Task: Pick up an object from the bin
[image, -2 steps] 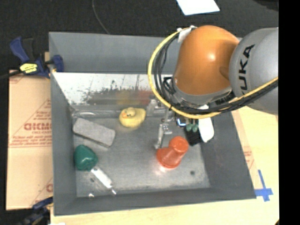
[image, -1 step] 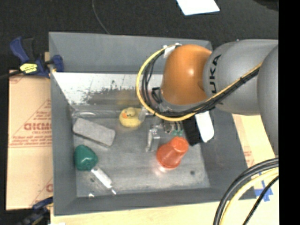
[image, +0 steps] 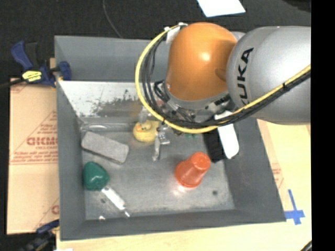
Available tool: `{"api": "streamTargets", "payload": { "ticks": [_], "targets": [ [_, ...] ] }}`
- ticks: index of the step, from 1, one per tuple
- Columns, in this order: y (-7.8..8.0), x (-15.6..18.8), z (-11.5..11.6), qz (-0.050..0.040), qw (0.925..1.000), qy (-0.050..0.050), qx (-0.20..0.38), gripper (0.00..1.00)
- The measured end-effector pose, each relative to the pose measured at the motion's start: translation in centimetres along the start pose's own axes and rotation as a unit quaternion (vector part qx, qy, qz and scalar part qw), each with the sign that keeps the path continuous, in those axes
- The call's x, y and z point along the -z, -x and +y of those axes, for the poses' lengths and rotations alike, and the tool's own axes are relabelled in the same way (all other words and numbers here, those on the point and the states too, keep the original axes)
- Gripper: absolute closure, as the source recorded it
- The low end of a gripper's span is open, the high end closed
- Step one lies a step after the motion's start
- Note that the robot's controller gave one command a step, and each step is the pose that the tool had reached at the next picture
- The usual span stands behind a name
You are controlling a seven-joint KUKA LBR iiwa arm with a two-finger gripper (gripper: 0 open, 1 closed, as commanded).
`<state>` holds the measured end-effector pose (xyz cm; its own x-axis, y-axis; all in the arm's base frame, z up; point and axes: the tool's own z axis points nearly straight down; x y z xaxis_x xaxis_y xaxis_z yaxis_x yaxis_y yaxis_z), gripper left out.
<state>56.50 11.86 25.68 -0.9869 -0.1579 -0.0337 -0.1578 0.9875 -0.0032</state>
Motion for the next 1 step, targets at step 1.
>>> {"api": "streamTargets", "payload": {
  "ticks": [1],
  "targets": [
    [-1.58,-7.74,-0.99,0.0105,0.996,0.0,-0.089,0.0]
  ]
}}
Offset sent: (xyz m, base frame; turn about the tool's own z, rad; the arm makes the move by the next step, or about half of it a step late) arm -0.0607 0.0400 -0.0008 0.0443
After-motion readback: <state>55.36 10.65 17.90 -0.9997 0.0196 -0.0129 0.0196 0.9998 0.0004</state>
